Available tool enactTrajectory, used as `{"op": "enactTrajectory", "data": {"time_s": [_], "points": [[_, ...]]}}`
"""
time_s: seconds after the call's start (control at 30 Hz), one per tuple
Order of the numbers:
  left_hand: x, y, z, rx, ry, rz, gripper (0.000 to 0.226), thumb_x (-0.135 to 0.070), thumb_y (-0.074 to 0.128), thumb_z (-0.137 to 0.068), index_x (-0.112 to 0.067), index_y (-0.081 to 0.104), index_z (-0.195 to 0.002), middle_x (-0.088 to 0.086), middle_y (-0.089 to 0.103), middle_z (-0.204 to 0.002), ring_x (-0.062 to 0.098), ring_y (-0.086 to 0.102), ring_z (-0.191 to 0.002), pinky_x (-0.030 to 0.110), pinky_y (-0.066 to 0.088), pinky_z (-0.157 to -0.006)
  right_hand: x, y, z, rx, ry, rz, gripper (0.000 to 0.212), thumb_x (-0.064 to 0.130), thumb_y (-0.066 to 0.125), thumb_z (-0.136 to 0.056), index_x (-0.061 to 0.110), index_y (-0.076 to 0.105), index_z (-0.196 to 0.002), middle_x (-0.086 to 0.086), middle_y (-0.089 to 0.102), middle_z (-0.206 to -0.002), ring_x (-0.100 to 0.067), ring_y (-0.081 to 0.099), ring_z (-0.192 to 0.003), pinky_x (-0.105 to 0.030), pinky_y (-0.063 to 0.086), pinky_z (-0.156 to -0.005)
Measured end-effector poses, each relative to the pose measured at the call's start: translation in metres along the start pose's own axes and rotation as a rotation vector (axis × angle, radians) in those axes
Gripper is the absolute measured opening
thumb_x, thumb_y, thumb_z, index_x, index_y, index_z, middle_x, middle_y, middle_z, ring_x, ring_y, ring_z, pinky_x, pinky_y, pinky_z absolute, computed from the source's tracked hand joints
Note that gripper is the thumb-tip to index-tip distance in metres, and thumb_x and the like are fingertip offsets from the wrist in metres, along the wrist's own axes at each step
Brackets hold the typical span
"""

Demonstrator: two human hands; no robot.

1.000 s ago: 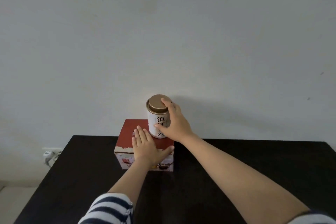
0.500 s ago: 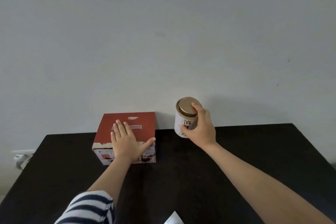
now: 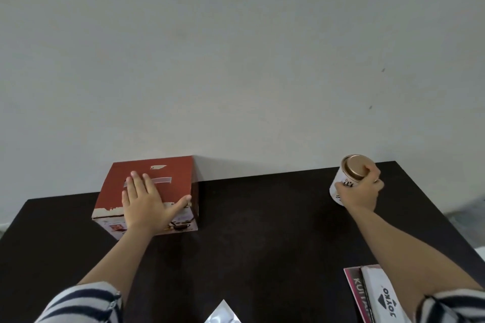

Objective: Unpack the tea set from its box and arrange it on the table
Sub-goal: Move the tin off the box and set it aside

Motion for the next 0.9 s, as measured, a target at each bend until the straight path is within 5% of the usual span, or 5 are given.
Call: {"op": "enactTrajectory", "data": {"time_s": [0.53,0.9], "points": [[0.001,0.001,-0.001,-0.082,0.005,-0.011,0.131,-0.095,0.015,-0.059,0.004,0.022,-0.145,0.027,0.016,-0.153,0.041,0.014,-0.142,0.054,0.017,-0.112,-0.006,-0.004,-0.078,-0.023,0.097,0.077,0.081,0.008,0.072,-0.076,0.029,0.024,-0.139,-0.021,0.029,-0.138,-0.047,0.049,-0.113,-0.047,0.046,-0.087],[0.002,0.002,-0.002,-0.099,0.004,-0.004,0.129,-0.094,0.018,-0.06,0.005,0.026,-0.143,0.028,0.019,-0.152,0.041,0.016,-0.142,0.056,0.019,-0.112,-0.004,0.0,-0.101,0.109,0.096,0.279,0.087,0.017,0.073,-0.082,0.021,0.013,-0.146,-0.03,0.024,-0.14,-0.052,0.051,-0.108,-0.048,0.044,-0.093]]}}
Point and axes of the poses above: each hand's wrist, its own z-axis away from the middle knuckle, its own y-axis out of the palm, x = y × z, the point moved 9 cm from there along -z, towards the middle knuckle
